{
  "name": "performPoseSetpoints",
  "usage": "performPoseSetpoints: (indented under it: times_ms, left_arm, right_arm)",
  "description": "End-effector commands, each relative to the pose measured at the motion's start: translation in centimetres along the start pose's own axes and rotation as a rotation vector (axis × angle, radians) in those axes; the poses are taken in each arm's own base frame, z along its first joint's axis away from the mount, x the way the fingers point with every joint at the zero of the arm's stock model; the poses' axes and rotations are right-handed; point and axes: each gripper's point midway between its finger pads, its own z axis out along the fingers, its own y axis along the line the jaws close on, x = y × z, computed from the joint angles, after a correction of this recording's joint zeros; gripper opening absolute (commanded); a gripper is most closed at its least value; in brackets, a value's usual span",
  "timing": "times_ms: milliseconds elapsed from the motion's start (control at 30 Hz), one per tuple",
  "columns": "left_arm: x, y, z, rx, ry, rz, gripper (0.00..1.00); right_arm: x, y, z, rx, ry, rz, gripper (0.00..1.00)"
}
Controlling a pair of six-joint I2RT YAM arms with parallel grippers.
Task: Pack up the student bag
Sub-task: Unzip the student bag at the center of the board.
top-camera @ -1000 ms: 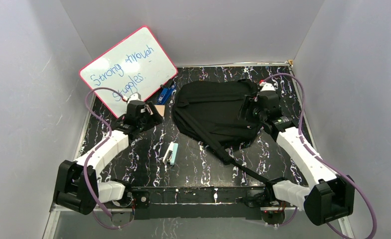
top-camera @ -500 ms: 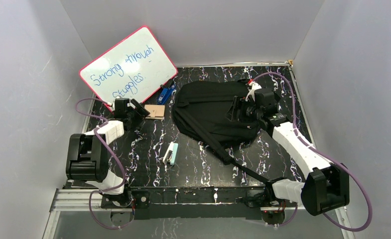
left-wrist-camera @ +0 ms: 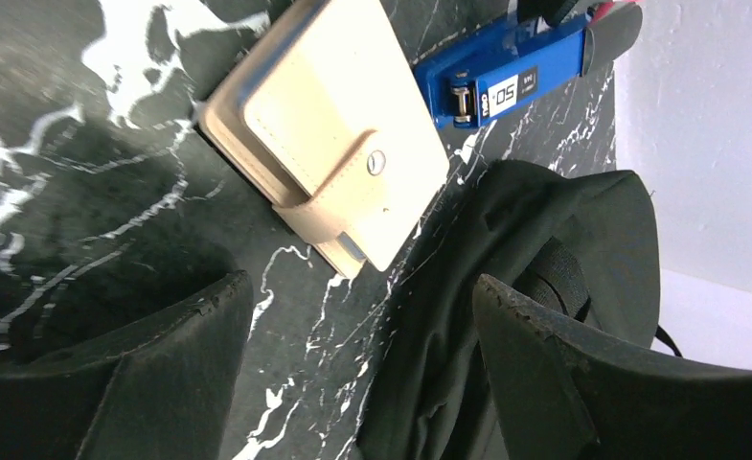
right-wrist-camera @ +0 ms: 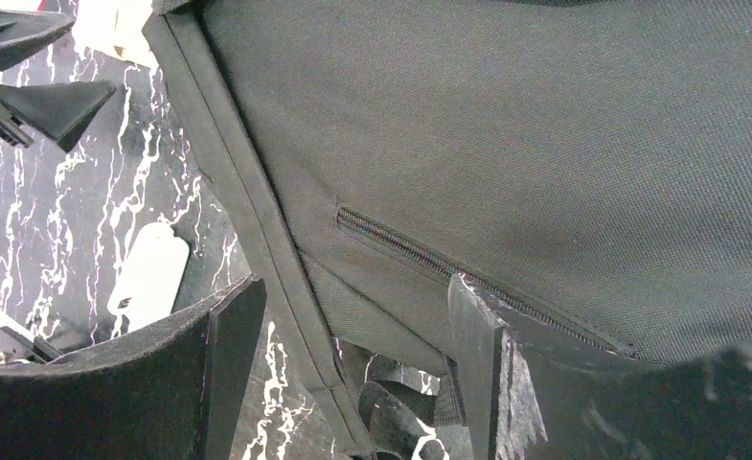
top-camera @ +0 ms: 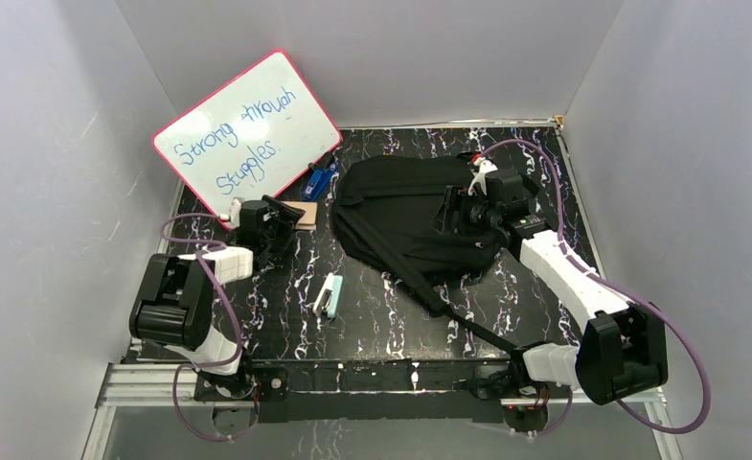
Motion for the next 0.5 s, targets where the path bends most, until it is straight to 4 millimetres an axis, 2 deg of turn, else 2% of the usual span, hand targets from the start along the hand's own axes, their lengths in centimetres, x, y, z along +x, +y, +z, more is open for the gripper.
performPoseSetpoints:
  times_ms: [0,300,467]
  left_arm:
    - [-0.2,0.3,1.2,-0.006,-0.079,-0.089,0.82]
    - [-0.2,3.4,2.4,-0.086,-0.128,-0.156,0.78]
    - [0.0,4.2,2.8,-0.098,-0.131,-0.133,0.70]
  right_arm:
    - [-3.2,1.4,-0.6,-0.043,-0.092,-0.055,0.79]
    - [-3.7,1.5,-0.6,-0.039,-0.100,-0.067,0.79]
    - [-3.7,1.5,-0.6,-0.042,-0.099,-0.064,0.79]
